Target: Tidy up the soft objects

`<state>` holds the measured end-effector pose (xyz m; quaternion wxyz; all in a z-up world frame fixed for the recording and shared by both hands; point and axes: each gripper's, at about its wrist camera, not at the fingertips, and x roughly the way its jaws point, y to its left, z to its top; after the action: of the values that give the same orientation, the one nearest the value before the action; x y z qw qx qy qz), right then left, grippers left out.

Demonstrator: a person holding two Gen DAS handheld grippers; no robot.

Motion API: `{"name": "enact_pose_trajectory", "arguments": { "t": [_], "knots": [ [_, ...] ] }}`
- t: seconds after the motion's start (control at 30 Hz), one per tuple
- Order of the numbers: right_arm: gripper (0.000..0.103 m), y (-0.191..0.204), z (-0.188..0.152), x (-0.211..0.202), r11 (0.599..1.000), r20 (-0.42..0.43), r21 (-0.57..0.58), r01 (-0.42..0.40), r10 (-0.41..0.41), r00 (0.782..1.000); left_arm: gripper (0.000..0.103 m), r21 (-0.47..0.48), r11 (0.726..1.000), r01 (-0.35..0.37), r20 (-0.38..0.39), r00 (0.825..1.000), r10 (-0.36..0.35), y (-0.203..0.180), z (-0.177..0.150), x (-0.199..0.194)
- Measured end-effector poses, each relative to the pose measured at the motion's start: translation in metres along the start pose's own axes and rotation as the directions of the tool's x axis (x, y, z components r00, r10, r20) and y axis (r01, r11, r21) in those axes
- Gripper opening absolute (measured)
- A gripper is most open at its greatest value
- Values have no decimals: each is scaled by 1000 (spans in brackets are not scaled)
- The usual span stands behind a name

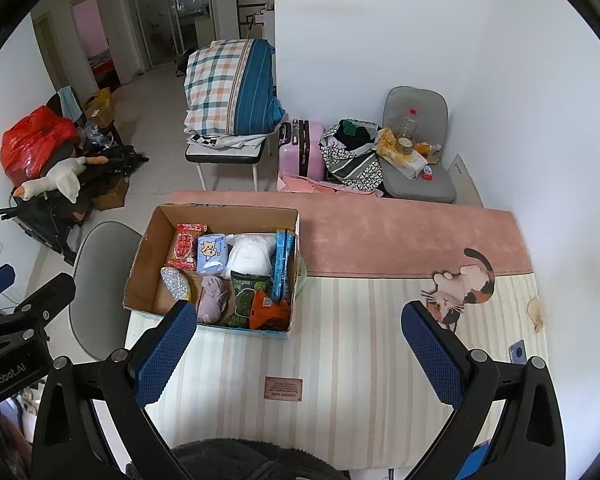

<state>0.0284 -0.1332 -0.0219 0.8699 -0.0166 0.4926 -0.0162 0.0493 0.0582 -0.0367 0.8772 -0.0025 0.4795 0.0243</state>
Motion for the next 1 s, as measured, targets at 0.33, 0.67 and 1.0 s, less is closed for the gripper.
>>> {"name": "enact_pose_trajectory", "arguments": {
  "t": [0.33, 0.67, 1.0],
  "knots": [
    [103, -5, 1, -4, 1000, 3, 5, 7, -7, 1000, 103, 6, 1000, 0, 10, 1000, 0, 1, 0, -1],
    [103, -7, 4, -6, 1000, 9, 3, 9, -9, 1000, 103, 7, 1000, -1, 10, 1000, 1, 1, 0, -1],
    [103, -8, 5, -7, 1000, 3, 4, 8, -8, 1000, 103, 2, 1000, -12, 0, 1000, 12, 0, -6, 2]
  ]
}}
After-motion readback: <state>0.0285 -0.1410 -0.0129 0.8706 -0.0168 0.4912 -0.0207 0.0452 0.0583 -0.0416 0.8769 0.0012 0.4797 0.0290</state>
